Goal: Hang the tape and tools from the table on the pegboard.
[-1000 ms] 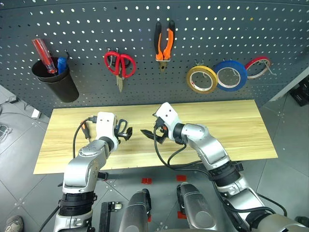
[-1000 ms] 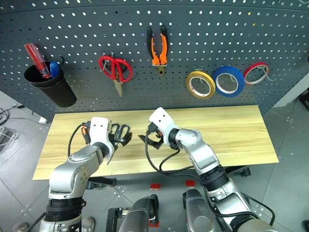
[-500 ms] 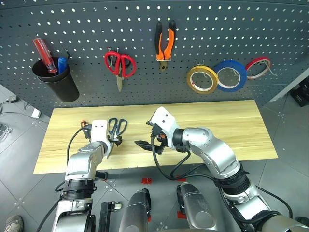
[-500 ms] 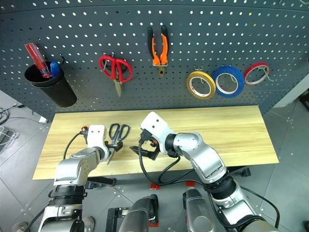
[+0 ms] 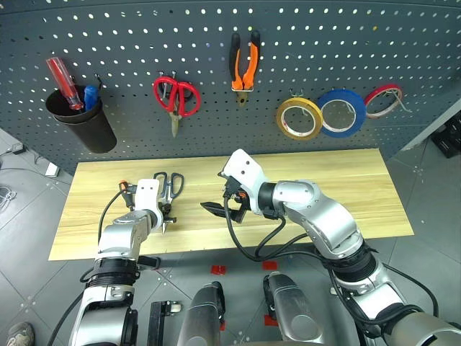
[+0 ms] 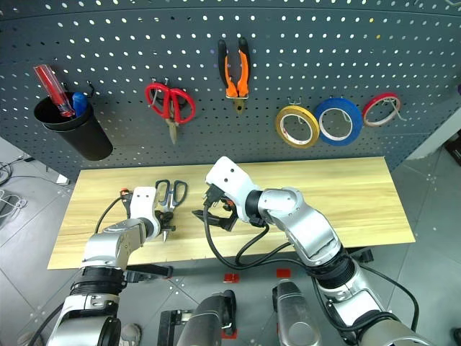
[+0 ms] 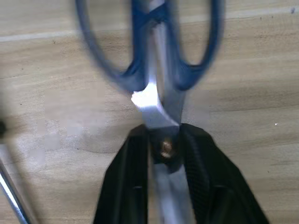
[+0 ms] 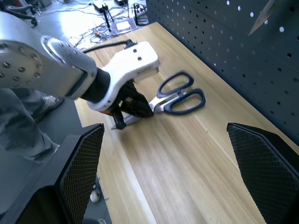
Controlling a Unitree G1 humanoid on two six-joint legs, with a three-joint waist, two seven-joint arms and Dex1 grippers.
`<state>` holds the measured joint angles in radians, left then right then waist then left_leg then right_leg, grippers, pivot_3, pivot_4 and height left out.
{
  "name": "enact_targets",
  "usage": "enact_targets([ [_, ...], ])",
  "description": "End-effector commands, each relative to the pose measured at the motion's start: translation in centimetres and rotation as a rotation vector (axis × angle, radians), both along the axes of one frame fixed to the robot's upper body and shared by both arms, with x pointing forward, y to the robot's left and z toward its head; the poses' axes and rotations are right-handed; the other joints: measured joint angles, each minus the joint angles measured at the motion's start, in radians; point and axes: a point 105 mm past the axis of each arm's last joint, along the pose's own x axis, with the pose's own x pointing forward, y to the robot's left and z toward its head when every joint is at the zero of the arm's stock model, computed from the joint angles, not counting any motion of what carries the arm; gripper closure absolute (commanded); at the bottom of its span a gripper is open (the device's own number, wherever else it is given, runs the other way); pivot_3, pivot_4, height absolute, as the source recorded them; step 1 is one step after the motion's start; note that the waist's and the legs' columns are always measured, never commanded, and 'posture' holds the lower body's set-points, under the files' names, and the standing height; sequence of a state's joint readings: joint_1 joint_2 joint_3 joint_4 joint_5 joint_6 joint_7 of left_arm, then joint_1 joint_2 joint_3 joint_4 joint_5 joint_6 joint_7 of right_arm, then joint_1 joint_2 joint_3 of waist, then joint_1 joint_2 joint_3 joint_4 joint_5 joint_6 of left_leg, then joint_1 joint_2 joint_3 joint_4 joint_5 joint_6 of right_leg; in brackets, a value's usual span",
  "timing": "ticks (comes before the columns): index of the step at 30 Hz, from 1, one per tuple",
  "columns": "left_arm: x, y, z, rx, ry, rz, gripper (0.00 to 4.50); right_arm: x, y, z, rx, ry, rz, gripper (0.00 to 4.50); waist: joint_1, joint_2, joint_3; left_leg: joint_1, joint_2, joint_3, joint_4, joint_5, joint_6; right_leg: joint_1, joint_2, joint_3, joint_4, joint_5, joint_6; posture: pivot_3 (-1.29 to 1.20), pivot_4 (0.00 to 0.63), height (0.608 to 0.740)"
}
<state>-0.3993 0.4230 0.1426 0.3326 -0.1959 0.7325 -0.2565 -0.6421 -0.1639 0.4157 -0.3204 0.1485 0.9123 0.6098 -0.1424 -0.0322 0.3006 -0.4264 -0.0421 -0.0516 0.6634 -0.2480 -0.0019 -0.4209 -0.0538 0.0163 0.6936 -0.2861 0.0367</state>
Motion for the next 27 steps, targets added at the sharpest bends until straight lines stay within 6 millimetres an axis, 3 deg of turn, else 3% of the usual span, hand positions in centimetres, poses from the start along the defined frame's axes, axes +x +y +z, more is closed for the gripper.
enact_targets([
  [1,-0.6,-1.6,1.4,-0.081,-0.098,-0.09,3.91,-0.4,-0.5,1.5,0.034,-0.047,0.003,0.0,-0.001,0.0,0.0,0.0,0.0,0.0,0.0,0.0,0.0,0.0,0.0,0.0,0.0,0.0,0.0,-0.29,0.315,0.74],
  [5,-2.3,-2.3,2.8,-0.081,-0.158,-0.152,3.91,-0.1,-2.2,2.2,0.055,-0.09,-0.039,0.0,-0.001,-0.001,0.001,-0.002,0.0,0.0,-0.001,0.0,0.0,0.0,0.0,0.0,-0.004,0.001,-0.002,-0.28,0.317,0.74],
  [8,-4.0,-3.2,4.6,-0.076,-0.238,-0.218,3.91,-1.0,-3.4,3.3,0.095,-0.185,-0.012,0.0,-0.001,-0.001,0.001,-0.002,0.0,0.0,-0.001,0.0,0.0,0.0,0.0,0.0,-0.005,0.001,-0.002,-0.29,0.317,0.74],
  [10,-5.0,-4.2,6.6,-0.064,-0.34,-0.262,3.91,-2.3,-4.2,3.6,0.113,-0.244,0.034,0.0,-0.001,0.0,0.001,-0.002,0.0,0.0,-0.001,0.0,0.0,0.0,0.0,0.0,-0.006,0.001,-0.002,-0.29,0.316,0.74],
  [14,-7.4,-6.0,10.4,0.191,-0.533,-0.398,3.91,-5.5,-5.4,4.5,0.179,-0.241,0.199,0.0,0.0,-0.001,0.002,-0.003,0.001,0.0,-0.003,0.0,0.0,0.001,0.0,-0.001,-0.01,0.002,-0.003,-0.29,0.318,0.74],
  [17,-8.7,-7.3,12.8,0.24,-0.657,-0.42,3.91,-6.6,-6.1,5.6,0.227,-0.26,0.229,0.0,0.0,0.001,0.002,-0.003,0.001,0.0,-0.002,0.0,0.001,0.002,0.0,0.0,-0.012,0.004,-0.004,-0.29,0.318,0.74],
  [22,-8.2,-7.7,16.2,0.27,-0.803,-0.403,3.91,-5.8,-6.2,6.9,0.291,-0.303,0.197,0.0,0.002,0.001,0.002,-0.003,0.001,0.0,-0.002,0.0,0.001,0.002,0.0,-0.001,-0.012,0.005,-0.003,-0.28,0.317,0.74],
  [27,-5.5,-6.5,19.1,0.271,-0.888,-0.333,3.91,-4.6,-5.9,6.8,0.298,-0.329,0.177,0.0,0.004,0.0,0.002,-0.004,0.001,0.0,-0.001,0.0,0.001,0.002,0.001,-0.002,-0.012,0.005,-0.003,-0.27,0.316,0.74],
])
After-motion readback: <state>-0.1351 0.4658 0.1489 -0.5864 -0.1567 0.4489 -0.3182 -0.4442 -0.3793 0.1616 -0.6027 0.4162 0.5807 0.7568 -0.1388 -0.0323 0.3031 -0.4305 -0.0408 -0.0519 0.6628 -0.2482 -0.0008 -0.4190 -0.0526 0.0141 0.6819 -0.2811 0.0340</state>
